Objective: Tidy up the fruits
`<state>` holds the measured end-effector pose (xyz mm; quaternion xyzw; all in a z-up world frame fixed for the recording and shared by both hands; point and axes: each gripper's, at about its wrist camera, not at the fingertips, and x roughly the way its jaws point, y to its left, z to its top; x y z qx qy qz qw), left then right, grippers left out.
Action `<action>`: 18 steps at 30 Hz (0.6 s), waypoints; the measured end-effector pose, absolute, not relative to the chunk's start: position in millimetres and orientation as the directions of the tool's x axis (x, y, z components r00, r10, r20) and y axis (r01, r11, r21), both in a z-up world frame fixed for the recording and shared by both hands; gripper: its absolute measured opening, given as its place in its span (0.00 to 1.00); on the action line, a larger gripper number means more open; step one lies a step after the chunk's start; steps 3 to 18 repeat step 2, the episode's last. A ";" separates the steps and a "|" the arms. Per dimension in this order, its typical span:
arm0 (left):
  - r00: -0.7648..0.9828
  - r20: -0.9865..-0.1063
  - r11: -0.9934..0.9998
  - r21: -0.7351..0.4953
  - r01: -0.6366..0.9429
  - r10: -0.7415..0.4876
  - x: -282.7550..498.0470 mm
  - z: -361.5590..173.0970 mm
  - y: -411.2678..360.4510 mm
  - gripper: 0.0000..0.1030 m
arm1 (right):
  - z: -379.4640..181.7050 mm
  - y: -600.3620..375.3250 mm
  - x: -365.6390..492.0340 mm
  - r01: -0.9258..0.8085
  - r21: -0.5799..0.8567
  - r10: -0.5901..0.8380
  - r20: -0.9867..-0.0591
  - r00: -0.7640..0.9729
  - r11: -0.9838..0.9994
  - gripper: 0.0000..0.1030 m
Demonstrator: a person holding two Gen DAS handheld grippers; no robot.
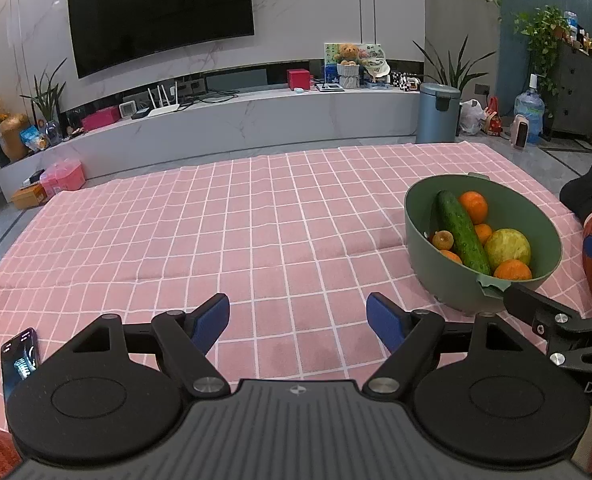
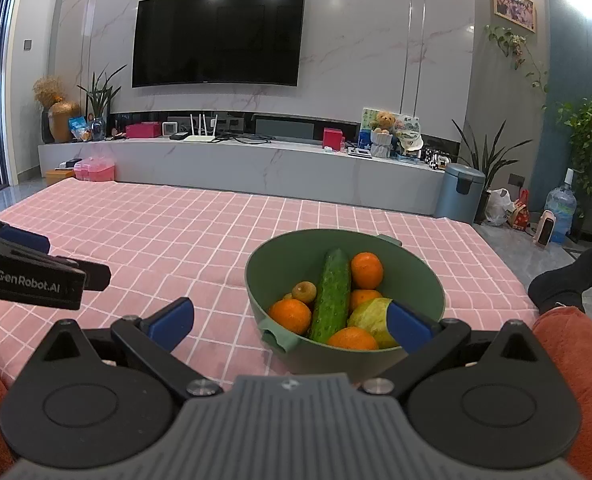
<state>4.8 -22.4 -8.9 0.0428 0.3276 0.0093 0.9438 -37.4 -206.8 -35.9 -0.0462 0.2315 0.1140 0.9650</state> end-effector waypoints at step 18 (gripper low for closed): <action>0.786 -0.617 0.996 0.086 0.010 0.046 4.9 -9.0 -21.8 0.89 | -35.8 -207.0 -36.5 -0.243 -0.037 0.199 -0.462 0.864 0.969 0.96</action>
